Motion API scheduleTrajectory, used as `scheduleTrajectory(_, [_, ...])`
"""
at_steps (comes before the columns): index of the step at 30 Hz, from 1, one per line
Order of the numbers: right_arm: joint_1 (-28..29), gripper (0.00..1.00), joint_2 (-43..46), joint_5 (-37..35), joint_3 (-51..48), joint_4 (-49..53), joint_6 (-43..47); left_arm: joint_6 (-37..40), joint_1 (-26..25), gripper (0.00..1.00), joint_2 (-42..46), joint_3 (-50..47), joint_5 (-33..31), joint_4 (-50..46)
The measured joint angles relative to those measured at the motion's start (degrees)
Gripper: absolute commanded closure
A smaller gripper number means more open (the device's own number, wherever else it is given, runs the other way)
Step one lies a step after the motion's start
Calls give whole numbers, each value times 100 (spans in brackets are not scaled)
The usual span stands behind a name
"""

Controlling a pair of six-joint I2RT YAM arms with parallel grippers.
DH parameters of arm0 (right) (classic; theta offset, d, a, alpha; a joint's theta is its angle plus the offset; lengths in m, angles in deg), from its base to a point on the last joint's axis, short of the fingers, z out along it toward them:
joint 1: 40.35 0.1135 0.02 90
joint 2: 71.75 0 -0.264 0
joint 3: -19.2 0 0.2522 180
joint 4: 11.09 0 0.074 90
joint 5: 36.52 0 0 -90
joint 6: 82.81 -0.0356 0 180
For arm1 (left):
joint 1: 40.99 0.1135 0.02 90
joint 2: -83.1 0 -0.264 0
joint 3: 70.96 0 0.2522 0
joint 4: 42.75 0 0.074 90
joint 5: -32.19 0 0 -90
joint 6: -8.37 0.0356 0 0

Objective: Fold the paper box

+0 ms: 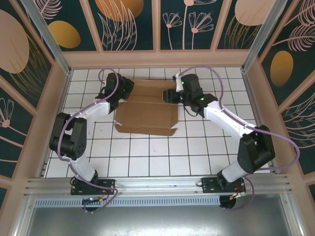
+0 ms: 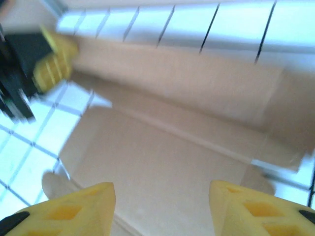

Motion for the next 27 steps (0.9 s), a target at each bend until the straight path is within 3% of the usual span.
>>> scheduleTrajectory(4, [-262, 43, -221, -168, 603, 136, -417, -7, 0, 100, -2, 20, -2, -24])
scheduleTrajectory(10, [-492, 43, -1279, -448, 1517, 540, -824, -70, 0, 100, -52, 85, -15, -61])
scheduleTrajectory(20, [-682, 43, -1788, -87, 1506, 570, -1408, -111, 0, 100, -105, 149, -22, -63])
scheduleTrajectory(27, [-929, 42, -1864, 730, 1187, -249, -2109, -155, 0, 100, -138, 179, -20, -61])
